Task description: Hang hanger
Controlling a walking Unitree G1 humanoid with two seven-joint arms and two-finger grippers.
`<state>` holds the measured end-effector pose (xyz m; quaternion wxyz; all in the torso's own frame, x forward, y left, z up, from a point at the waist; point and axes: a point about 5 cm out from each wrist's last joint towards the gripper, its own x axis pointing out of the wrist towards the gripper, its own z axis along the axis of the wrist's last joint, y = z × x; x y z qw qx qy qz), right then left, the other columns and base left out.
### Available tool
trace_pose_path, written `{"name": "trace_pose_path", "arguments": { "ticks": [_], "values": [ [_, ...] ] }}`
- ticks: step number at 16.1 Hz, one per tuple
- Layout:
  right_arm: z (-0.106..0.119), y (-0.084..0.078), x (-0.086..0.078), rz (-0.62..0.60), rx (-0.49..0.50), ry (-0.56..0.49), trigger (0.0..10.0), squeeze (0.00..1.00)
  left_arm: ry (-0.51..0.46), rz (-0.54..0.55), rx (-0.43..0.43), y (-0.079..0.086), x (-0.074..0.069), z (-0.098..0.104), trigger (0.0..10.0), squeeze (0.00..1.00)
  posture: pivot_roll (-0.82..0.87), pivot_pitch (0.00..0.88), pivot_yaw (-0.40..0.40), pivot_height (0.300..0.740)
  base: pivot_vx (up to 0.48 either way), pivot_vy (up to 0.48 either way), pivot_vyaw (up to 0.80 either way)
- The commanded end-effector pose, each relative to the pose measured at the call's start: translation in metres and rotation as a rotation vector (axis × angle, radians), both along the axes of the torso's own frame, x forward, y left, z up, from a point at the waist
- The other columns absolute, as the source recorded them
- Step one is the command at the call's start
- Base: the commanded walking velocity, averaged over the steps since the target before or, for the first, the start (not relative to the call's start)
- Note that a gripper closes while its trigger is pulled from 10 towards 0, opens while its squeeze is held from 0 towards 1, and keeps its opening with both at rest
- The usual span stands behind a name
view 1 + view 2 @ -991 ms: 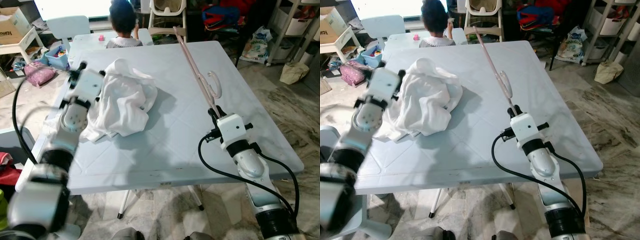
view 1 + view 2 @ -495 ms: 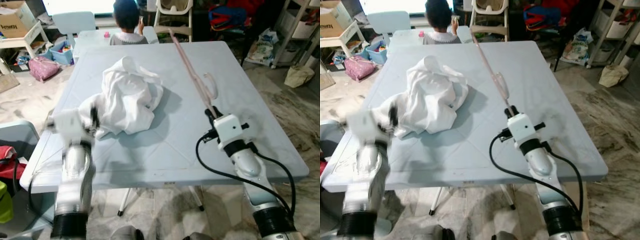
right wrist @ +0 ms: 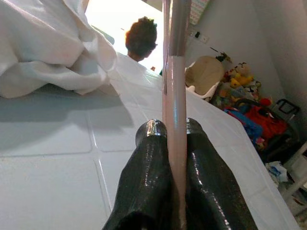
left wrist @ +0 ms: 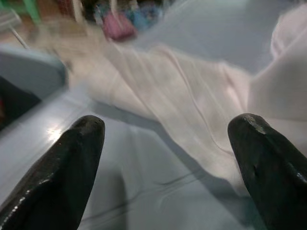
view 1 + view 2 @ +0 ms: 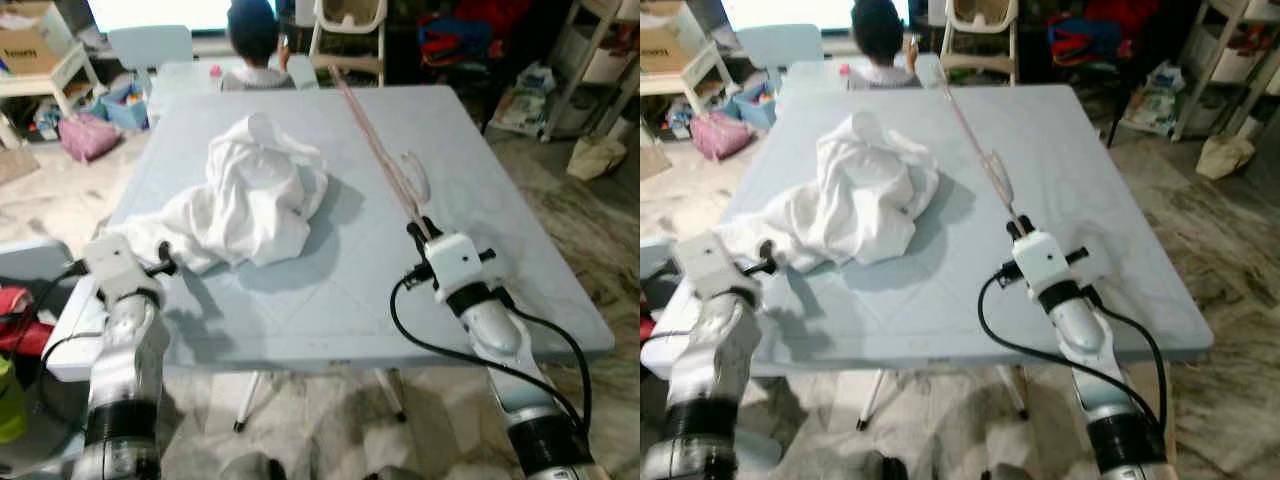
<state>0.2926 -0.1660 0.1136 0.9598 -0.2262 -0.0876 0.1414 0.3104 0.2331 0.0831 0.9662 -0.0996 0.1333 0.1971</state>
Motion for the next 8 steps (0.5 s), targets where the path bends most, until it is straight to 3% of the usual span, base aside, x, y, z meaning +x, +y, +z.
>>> {"name": "trace_pose_path", "arguments": {
  "ticks": [1, 2, 4, 5, 7, 8],
  "values": [
    [0.003, -0.002, 0.000, -0.002, -0.003, -0.007, 10.0, 0.00, 0.042, -0.033, 0.001, 0.002, 0.008, -0.004, 10.0, 0.84, -0.06, 0.000, 0.016, 0.740, 0.000, 0.000, 0.00],
    [0.004, -0.003, 0.001, -0.003, -0.007, -0.009, 10.0, 0.00, 0.079, -0.089, -0.001, -0.002, 0.020, -0.006, 10.0, 0.00, -0.08, 0.000, 0.019, 0.740, 0.000, 0.000, 0.00],
    [0.007, -0.007, 0.001, -0.017, -0.016, -0.018, 10.0, 0.00, 0.110, -0.201, 0.017, -0.014, 0.041, -0.002, 10.0, 0.00, -0.08, 0.000, 0.019, 0.740, 0.000, 0.000, 0.00],
    [0.008, -0.010, 0.002, -0.022, -0.018, -0.018, 10.0, 0.00, 0.087, -0.227, -0.012, -0.021, 0.050, 0.005, 10.0, 0.00, -0.09, 0.000, 0.019, 0.740, 0.000, 0.000, 0.00],
    [0.008, -0.010, 0.002, -0.023, -0.023, -0.020, 10.0, 0.00, 0.085, -0.349, 0.052, -0.039, 0.064, 0.018, 10.0, 0.00, -0.11, 0.000, 0.018, 0.740, 0.000, 0.000, 0.00],
    [0.009, -0.009, 0.002, -0.023, -0.024, -0.022, 10.0, 0.00, 0.062, -0.367, 0.030, -0.044, 0.070, 0.025, 10.0, 0.00, -0.11, 0.000, 0.019, 0.740, 0.000, 0.000, 0.00]
  ]
}}
